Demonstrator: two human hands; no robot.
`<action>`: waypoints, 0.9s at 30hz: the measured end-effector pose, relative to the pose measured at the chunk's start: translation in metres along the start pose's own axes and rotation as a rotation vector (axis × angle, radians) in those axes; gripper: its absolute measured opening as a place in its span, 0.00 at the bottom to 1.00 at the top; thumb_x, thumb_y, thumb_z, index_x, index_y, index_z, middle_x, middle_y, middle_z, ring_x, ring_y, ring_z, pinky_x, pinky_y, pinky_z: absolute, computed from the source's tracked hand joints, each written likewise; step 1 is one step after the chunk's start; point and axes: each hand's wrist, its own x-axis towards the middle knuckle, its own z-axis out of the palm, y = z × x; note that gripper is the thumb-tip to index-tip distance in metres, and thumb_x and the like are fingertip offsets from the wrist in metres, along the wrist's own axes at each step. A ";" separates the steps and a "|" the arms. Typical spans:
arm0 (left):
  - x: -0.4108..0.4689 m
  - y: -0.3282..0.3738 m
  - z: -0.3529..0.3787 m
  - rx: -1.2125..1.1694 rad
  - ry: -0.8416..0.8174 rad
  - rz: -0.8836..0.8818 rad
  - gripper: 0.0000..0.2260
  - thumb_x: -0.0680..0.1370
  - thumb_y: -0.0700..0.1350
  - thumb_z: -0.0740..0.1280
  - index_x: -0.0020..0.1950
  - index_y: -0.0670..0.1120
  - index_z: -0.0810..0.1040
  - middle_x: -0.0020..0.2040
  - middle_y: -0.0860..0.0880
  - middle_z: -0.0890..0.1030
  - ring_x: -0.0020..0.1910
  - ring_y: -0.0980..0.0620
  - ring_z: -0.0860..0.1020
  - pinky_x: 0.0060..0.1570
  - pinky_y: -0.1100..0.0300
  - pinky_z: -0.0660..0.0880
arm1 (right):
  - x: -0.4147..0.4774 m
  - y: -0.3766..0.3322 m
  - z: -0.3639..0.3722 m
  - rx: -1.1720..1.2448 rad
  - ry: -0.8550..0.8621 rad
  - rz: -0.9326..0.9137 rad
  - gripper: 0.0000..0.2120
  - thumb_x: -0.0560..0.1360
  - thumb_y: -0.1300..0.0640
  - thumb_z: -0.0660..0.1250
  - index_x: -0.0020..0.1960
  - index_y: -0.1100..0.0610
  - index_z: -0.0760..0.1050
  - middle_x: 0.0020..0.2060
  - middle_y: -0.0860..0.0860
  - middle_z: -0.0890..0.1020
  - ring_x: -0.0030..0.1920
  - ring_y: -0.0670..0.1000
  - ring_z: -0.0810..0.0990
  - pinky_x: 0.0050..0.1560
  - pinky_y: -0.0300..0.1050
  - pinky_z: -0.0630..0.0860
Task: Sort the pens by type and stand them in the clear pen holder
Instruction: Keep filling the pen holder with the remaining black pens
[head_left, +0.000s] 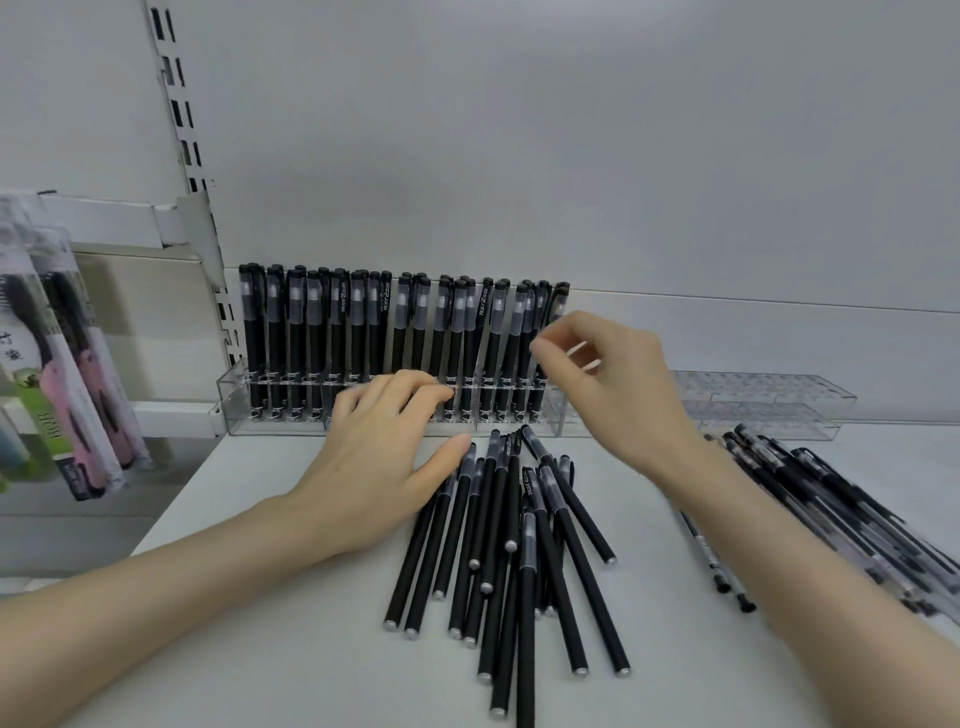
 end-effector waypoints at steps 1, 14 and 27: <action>-0.006 0.008 -0.005 -0.049 -0.039 -0.056 0.29 0.73 0.66 0.48 0.65 0.51 0.71 0.61 0.57 0.70 0.62 0.58 0.66 0.62 0.61 0.56 | -0.006 0.000 0.003 0.003 -0.048 0.007 0.07 0.77 0.53 0.65 0.47 0.55 0.80 0.41 0.45 0.82 0.42 0.45 0.79 0.45 0.44 0.77; -0.029 0.047 -0.011 -0.346 -0.321 -0.504 0.40 0.68 0.62 0.70 0.73 0.46 0.58 0.66 0.50 0.69 0.64 0.52 0.68 0.64 0.56 0.67 | -0.038 0.024 0.033 -0.233 -0.611 -0.045 0.24 0.79 0.42 0.54 0.72 0.51 0.64 0.70 0.49 0.69 0.70 0.55 0.62 0.71 0.49 0.57; -0.011 0.035 -0.025 -0.652 -0.382 -0.643 0.17 0.67 0.39 0.77 0.54 0.39 0.78 0.43 0.45 0.83 0.38 0.52 0.81 0.46 0.57 0.79 | -0.044 0.014 0.033 -0.182 -0.559 -0.001 0.22 0.80 0.45 0.56 0.71 0.53 0.65 0.69 0.50 0.67 0.70 0.53 0.58 0.68 0.43 0.56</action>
